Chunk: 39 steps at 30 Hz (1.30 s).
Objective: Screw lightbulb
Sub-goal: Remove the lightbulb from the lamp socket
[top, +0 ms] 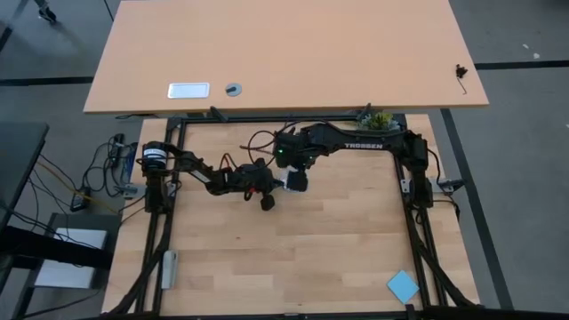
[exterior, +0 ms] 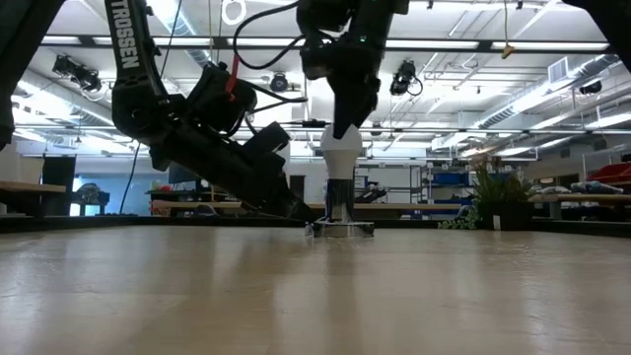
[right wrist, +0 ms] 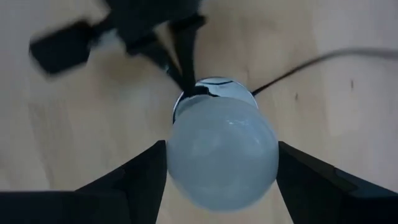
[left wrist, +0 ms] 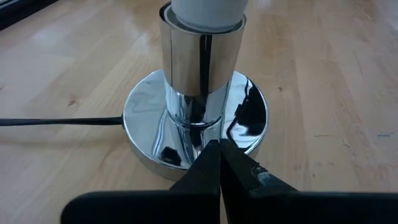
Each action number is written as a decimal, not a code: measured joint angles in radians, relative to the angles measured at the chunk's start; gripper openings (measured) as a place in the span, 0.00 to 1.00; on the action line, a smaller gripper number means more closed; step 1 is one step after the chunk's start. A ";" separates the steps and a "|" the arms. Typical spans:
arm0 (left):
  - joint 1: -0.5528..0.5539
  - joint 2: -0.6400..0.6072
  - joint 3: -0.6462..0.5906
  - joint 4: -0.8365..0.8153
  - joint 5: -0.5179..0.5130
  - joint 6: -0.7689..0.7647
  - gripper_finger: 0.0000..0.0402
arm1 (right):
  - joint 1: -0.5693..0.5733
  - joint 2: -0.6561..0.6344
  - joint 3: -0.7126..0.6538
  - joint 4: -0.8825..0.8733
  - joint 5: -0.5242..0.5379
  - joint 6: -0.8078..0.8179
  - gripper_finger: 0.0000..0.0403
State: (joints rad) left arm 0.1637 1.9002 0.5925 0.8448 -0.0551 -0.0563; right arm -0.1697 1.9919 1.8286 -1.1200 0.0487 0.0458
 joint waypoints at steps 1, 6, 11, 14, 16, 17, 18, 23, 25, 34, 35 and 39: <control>0.000 0.000 0.000 0.000 0.000 0.000 0.01 | -0.002 0.000 0.000 -0.008 -0.004 -0.065 0.68; 0.000 0.000 0.000 0.000 0.001 0.000 0.01 | -0.010 0.000 0.001 -0.023 -0.017 -0.356 0.69; 0.000 0.000 0.001 -0.001 0.001 0.001 0.01 | -0.015 0.001 0.013 -0.041 -0.014 -0.388 0.70; 0.000 0.000 0.002 -0.001 0.001 0.001 0.01 | -0.013 0.006 0.040 -0.063 -0.005 -0.344 0.72; 0.000 0.001 0.002 -0.002 0.000 0.001 0.01 | -0.006 0.008 0.062 -0.065 0.015 -0.306 0.74; 0.000 0.001 0.002 -0.002 0.000 0.001 0.01 | -0.003 0.007 0.077 -0.069 0.023 -0.282 0.75; 0.000 0.001 0.002 -0.002 0.000 0.002 0.01 | 0.000 0.004 0.090 -0.069 0.027 -0.252 0.76; 0.000 0.001 0.001 -0.002 0.000 0.002 0.01 | 0.014 0.004 0.130 -0.077 0.068 0.031 0.80; 0.000 0.001 0.001 -0.002 0.001 0.002 0.01 | 0.014 0.003 0.134 -0.080 0.068 0.214 0.81; 0.000 0.001 0.001 -0.002 0.007 0.001 0.01 | 0.002 0.003 0.106 -0.073 0.065 0.478 0.82; 0.000 0.001 0.001 -0.002 0.008 0.001 0.01 | 0.000 0.003 0.098 -0.071 0.063 0.486 0.82; 0.000 0.001 0.001 -0.002 0.008 0.001 0.01 | -0.008 0.004 0.037 -0.035 0.046 0.501 0.82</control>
State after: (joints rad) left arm 0.1638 1.9007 0.5938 0.8432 -0.0475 -0.0555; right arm -0.1773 1.9955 1.8654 -1.1554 0.0943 0.5471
